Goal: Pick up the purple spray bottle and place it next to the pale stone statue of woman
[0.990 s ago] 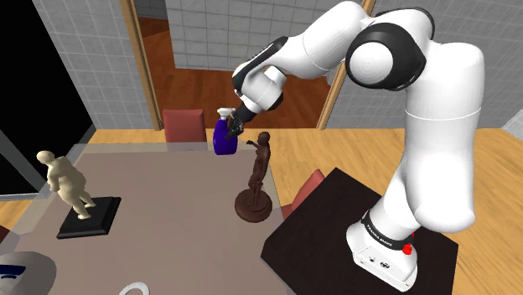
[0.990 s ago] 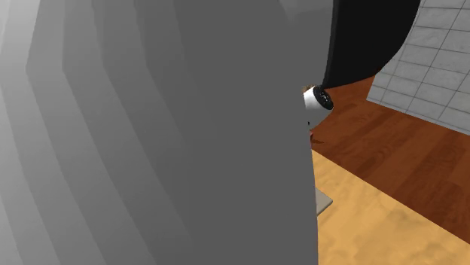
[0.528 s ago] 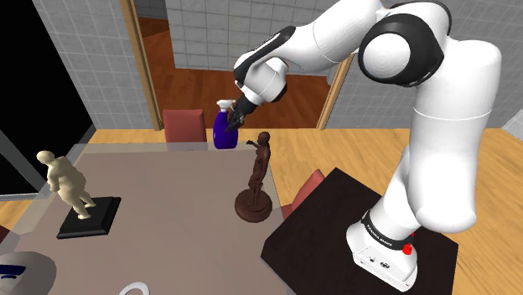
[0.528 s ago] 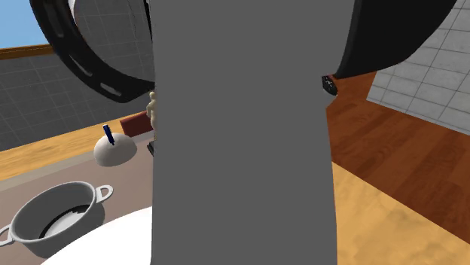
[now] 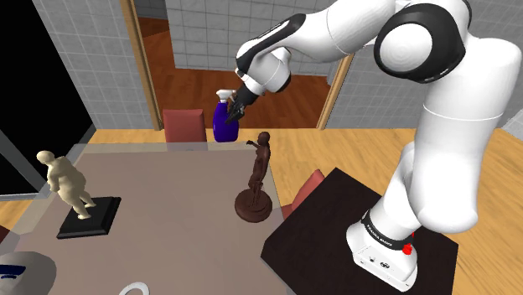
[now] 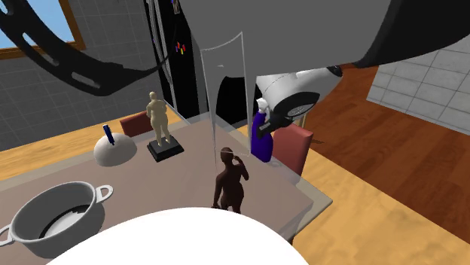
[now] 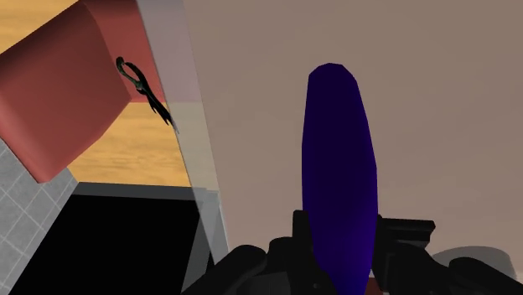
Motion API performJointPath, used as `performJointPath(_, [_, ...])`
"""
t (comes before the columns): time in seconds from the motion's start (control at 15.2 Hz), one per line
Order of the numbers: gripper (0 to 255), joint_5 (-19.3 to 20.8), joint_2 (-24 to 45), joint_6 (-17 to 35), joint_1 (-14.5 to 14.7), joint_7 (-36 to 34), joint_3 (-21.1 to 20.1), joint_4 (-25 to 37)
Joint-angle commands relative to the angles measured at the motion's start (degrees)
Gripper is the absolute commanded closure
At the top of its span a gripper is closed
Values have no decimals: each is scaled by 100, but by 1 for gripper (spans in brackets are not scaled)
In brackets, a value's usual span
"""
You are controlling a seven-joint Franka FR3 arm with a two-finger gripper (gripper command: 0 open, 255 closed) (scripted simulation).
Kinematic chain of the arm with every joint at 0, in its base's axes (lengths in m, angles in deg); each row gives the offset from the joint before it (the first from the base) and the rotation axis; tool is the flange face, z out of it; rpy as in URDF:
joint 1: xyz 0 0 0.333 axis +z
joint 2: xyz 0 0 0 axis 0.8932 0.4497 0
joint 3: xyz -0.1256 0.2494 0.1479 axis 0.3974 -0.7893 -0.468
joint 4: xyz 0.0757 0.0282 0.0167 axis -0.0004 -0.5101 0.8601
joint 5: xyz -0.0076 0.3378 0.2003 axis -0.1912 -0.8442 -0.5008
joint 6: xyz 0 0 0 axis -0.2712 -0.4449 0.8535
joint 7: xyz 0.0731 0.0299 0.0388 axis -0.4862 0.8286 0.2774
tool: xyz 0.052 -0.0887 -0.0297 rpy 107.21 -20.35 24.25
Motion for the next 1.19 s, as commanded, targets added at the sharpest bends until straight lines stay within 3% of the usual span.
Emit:
performJointPath(0.0, [255,150,-115,-57,35,-141,52,-2])
performJointPath(1.12, [255,1289,-901,-643,248,-1264,361,241])
